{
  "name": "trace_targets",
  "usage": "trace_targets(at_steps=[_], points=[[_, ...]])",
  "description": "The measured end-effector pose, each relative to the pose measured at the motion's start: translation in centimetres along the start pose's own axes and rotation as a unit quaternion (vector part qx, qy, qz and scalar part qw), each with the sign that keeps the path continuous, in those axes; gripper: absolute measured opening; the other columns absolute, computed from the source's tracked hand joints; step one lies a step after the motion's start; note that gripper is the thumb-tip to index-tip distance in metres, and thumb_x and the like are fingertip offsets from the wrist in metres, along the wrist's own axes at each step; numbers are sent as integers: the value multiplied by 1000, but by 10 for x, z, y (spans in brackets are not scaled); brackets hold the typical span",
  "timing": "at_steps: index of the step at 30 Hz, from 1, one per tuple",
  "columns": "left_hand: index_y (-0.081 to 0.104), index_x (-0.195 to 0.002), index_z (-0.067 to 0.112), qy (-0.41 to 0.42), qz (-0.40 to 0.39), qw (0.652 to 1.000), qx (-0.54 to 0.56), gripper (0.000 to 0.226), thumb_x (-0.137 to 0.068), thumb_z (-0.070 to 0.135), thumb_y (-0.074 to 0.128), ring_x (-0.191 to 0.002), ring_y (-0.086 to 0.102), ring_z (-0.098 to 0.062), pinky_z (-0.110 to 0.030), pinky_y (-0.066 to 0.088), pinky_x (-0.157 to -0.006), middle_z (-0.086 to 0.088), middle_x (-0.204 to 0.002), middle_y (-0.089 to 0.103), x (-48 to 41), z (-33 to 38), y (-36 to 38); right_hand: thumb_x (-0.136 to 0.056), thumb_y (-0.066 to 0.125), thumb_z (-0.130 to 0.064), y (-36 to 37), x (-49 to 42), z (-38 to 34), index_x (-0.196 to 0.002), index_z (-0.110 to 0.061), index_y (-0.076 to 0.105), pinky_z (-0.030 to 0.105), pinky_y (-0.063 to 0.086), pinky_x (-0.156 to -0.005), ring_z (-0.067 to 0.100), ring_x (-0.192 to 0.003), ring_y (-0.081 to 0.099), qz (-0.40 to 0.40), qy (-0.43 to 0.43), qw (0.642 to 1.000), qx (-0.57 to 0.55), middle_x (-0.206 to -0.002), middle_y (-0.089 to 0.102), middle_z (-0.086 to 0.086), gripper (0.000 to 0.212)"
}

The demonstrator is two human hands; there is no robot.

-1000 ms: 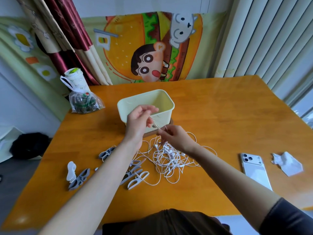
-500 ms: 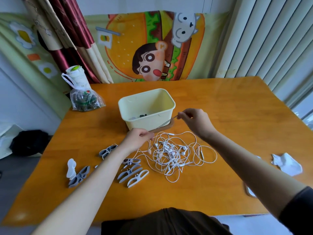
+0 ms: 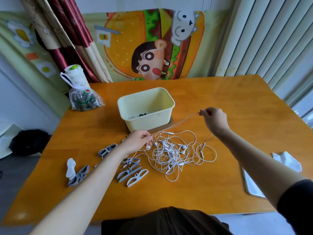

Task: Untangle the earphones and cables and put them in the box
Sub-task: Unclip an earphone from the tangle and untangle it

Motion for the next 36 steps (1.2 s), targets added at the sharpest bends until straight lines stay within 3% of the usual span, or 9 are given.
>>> trace_targets(at_steps=[3,6,14,21,25,28,31,33,36], points=[[62,-91,20,15,8,1000,-4,16,-99,20,48,-83,64,-12,-23,48,-78,2,-79,63,-1,6,-1,-93,55,-16,30,11,0,-117,-5,61,32,46,-79,32,-96,59,-84,-23,992,90,-110,64,19,28],[62,-96,16,34,6,999,-4,15,-99,20,48,-70,60,-5,-9,45,-61,3,-76,60,-1,17,2,-88,63,-17,59,40,-37,-136,-10,44,30,34,-105,24,-125,47,-204,-110,971,53,-137,49,9,52],[61,-93,11,19,92,995,34,20,-100,17,43,-72,59,-9,-18,44,-66,-4,-79,59,0,17,-21,-95,54,-22,94,76,-62,-88,-6,67,9,44,-58,-1,-56,60,-321,-140,935,-61,-64,64,-5,21],[62,-87,9,-111,123,986,-4,23,-100,15,44,-82,61,-19,-34,45,-85,-9,-79,64,-5,-58,-33,-94,55,-25,62,43,27,-71,-19,64,29,48,-65,18,-59,61,-227,-32,973,-34,-58,59,-4,26],[61,-101,2,-159,24,986,-47,19,-99,14,47,-72,60,-16,-26,50,-70,-7,-86,61,-10,-68,-2,-95,54,-26,50,35,26,-84,-9,69,32,47,-55,15,-52,52,-162,-18,986,-44,-59,53,-3,24],[50,-125,9,-141,-55,976,-156,35,-94,24,57,-110,56,-21,-33,45,-95,-12,-124,55,-11,-49,26,-94,54,-29,53,39,-4,-86,-14,70,26,35,-49,13,-52,45,-154,-61,986,-27,-63,56,-2,23],[29,-146,14,-21,3,998,-59,64,-91,23,62,-137,35,-20,-34,32,-109,-4,-151,33,-17,-3,33,-92,57,-33,61,46,-36,-82,-19,68,28,37,-53,14,-56,49,-189,-111,975,-21,-68,62,2,20],[36,-142,13,83,20,995,42,55,-93,15,60,-132,42,-16,-32,34,-109,-5,-142,46,-13,37,35,-91,58,-34,63,50,-55,-77,-16,68,29,35,-53,15,-55,46,-202,-151,967,-23,-68,64,8,25],[56,-112,9,136,-6,984,116,17,-99,6,46,-82,61,-6,-21,47,-83,11,-82,67,-3,67,38,-92,57,-34,59,52,-71,-69,-16,64,24,30,-49,10,-49,39,-212,-183,959,-41,-61,59,4,30]])
Point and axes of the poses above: each hand's wrist, its own x-axis away from the middle knuckle, its own y-axis out of the palm, z = x × y, the point moved 8 cm from there along -x, towards the middle knuckle
